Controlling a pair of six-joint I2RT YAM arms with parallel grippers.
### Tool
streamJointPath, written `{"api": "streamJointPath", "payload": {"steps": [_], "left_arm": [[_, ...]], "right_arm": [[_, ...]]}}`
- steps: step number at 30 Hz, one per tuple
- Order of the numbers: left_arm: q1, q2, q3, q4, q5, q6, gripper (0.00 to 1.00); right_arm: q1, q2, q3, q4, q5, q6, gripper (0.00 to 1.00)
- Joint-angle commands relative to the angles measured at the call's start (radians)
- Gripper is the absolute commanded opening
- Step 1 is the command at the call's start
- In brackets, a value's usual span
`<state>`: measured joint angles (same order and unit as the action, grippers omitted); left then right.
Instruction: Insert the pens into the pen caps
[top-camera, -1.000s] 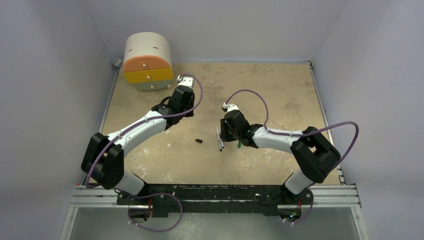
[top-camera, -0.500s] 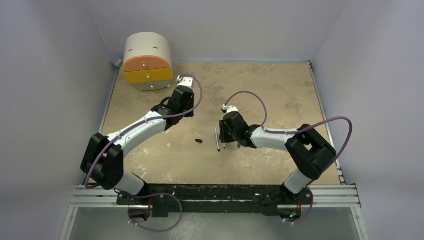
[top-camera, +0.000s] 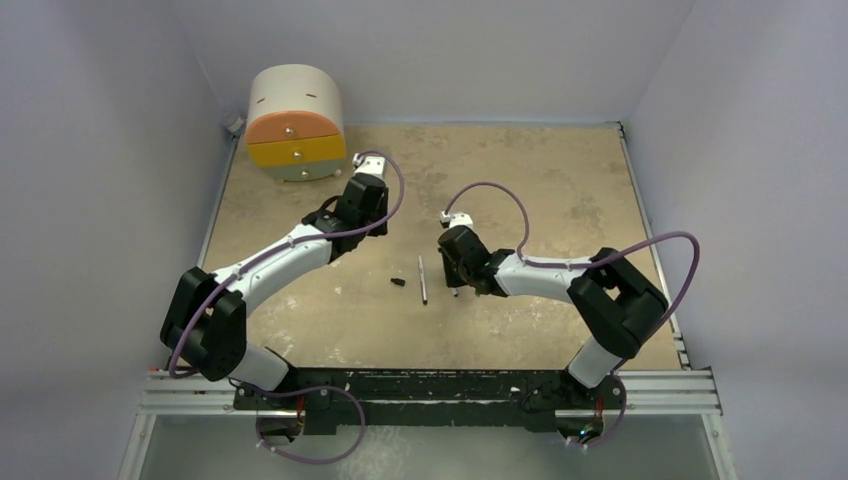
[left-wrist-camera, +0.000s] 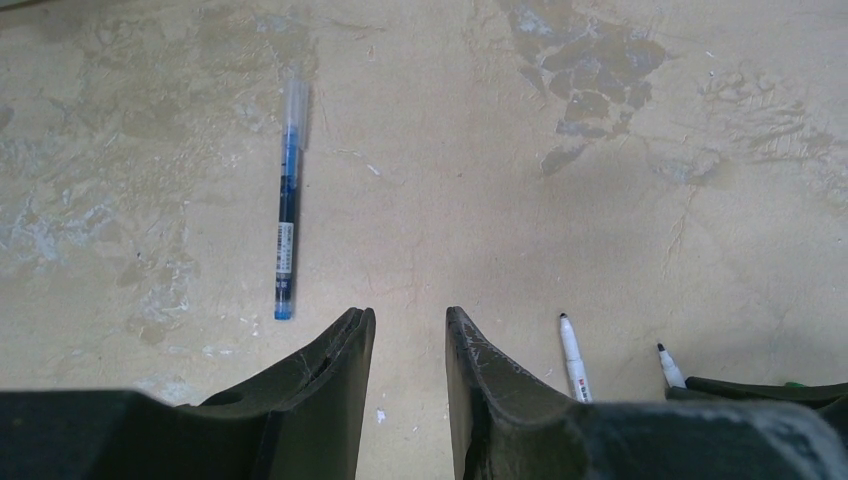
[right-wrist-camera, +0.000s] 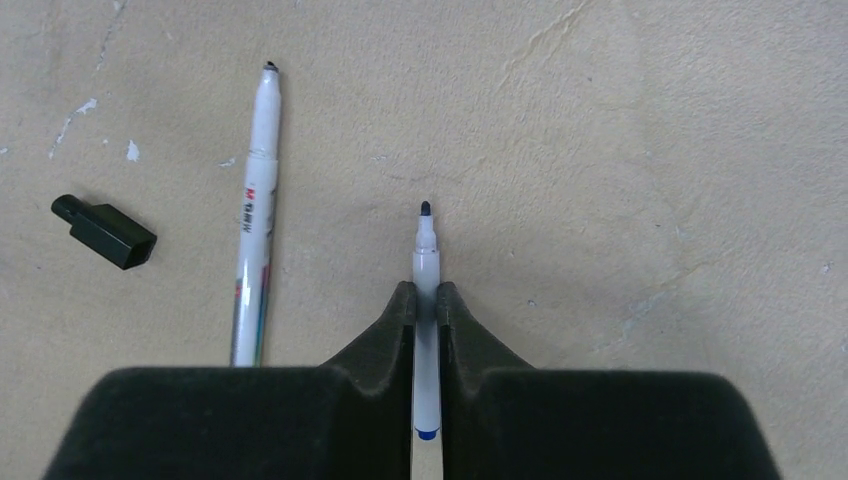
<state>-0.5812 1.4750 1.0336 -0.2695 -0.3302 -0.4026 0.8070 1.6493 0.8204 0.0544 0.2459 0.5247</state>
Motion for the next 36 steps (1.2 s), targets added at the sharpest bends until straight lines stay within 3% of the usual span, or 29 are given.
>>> {"api": "streamJointPath", "payload": {"steps": [1,6,10,18,25,29,36], "left_arm": [[-0.002,-0.045,-0.009,0.046,0.006,-0.021,0.32],[-0.002,-0.059,-0.033,0.076,0.039,-0.037,0.33],[-0.002,-0.076,-0.096,0.2,0.166,-0.056,0.51],[-0.007,-0.123,-0.381,1.037,0.633,-0.302,0.6],[-0.012,-0.088,-0.514,1.675,0.672,-0.578,0.63],[-0.039,-0.066,-0.516,1.784,0.69,-0.61,0.64],[-0.133,-0.021,-0.469,1.815,0.728,-0.587,0.64]], "right_arm": [[0.011,0.008,0.019,-0.106,0.072,0.004,0.02],[0.011,-0.089,-0.05,-0.024,0.017,-0.009,0.0],[0.011,-0.276,-0.121,0.061,-0.012,-0.054,0.0],[0.009,-0.663,-0.23,0.222,-0.192,-0.151,0.0],[0.009,-0.876,-0.247,0.258,-0.222,-0.149,0.0],[0.009,-0.897,-0.184,0.201,-0.201,-0.173,0.0],[0.009,-0.902,-0.135,0.172,-0.212,-0.193,0.0]]}}
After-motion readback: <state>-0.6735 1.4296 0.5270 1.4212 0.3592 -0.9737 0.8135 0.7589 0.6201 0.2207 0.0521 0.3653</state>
